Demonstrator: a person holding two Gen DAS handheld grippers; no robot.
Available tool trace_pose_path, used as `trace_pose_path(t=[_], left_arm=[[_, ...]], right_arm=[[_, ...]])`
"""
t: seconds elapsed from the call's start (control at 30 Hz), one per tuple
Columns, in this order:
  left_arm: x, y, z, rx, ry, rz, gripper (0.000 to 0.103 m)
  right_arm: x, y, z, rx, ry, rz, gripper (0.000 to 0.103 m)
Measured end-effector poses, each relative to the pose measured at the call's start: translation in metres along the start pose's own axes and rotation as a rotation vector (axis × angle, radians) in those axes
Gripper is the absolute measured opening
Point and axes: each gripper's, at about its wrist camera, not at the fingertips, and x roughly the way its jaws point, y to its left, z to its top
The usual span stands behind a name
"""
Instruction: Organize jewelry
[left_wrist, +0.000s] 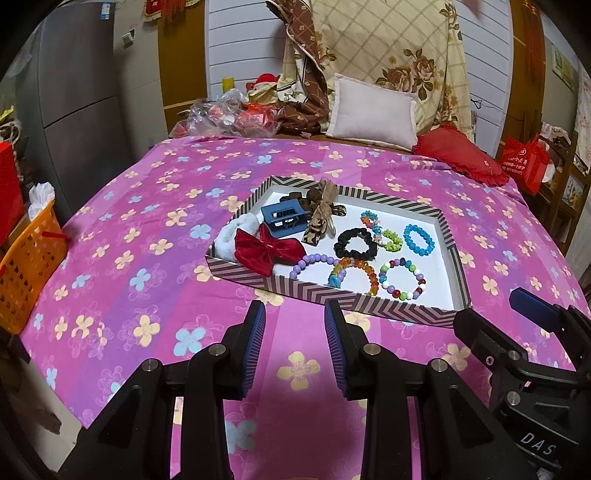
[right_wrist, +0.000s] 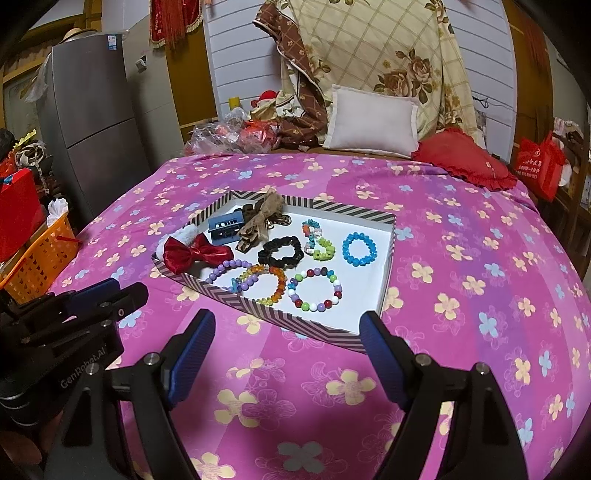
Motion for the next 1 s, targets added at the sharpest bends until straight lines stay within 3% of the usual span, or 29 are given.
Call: trace_pose_path(t=[1.0], left_arm=[[0.0039,-0.0015,-0.0036,0.007,0.004,0.003,0.035]], right_arm=[[0.0083,0.0012,-0.0051,-0.005,0.017,0.004,0.084]])
